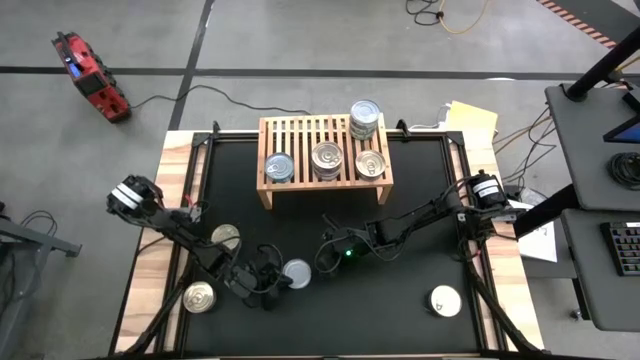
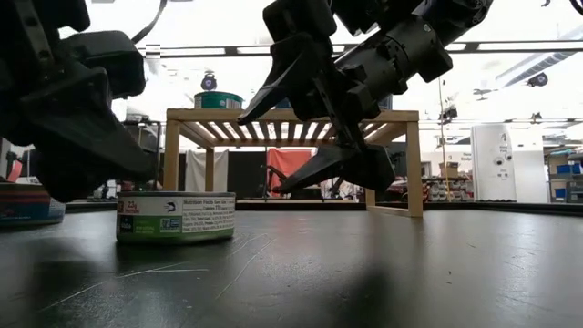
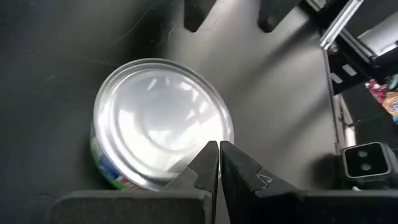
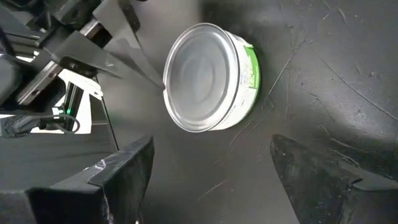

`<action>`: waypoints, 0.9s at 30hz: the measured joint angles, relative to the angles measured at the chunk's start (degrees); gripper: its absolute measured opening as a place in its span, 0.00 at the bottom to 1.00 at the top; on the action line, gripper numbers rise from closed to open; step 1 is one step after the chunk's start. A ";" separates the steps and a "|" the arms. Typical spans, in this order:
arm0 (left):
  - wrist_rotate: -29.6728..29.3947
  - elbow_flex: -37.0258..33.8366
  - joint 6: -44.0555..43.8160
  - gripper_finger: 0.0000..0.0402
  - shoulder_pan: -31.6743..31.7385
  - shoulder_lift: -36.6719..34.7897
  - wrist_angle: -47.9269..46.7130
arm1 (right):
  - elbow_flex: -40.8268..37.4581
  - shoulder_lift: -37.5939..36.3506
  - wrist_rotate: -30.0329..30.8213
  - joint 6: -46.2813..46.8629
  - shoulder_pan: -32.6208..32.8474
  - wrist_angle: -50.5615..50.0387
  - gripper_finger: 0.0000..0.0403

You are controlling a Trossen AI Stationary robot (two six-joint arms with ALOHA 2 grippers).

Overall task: Stack canned seafood by type on shelf
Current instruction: Stack the green white tuna can on top of the green white tuna can on the shelf

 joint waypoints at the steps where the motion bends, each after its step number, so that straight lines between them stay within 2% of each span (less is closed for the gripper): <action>1: 0.00 0.00 0.28 0.00 0.02 -0.24 -0.28 | 0.00 0.00 0.00 0.00 0.00 -0.01 0.78; 6: -0.58 1.33 6.87 0.00 0.02 -2.11 -2.75 | 0.00 0.00 0.00 0.00 0.00 -0.05 0.76; 10: -0.92 4.90 14.91 0.00 0.00 -2.48 -14.13 | 0.00 0.00 0.00 -0.02 0.00 -0.40 0.76; 14: -1.88 10.09 15.75 0.00 0.00 -2.36 -29.99 | 0.00 0.00 0.01 -0.28 0.00 -0.51 0.77; 17: -2.21 12.49 15.78 0.00 0.00 -2.37 -35.72 | 0.00 0.00 0.00 -0.07 0.00 -0.73 0.78; 27: -3.13 9.02 11.18 0.00 -1.62 -2.42 -30.59 | 0.01 0.97 -0.04 -0.01 0.00 0.71 0.78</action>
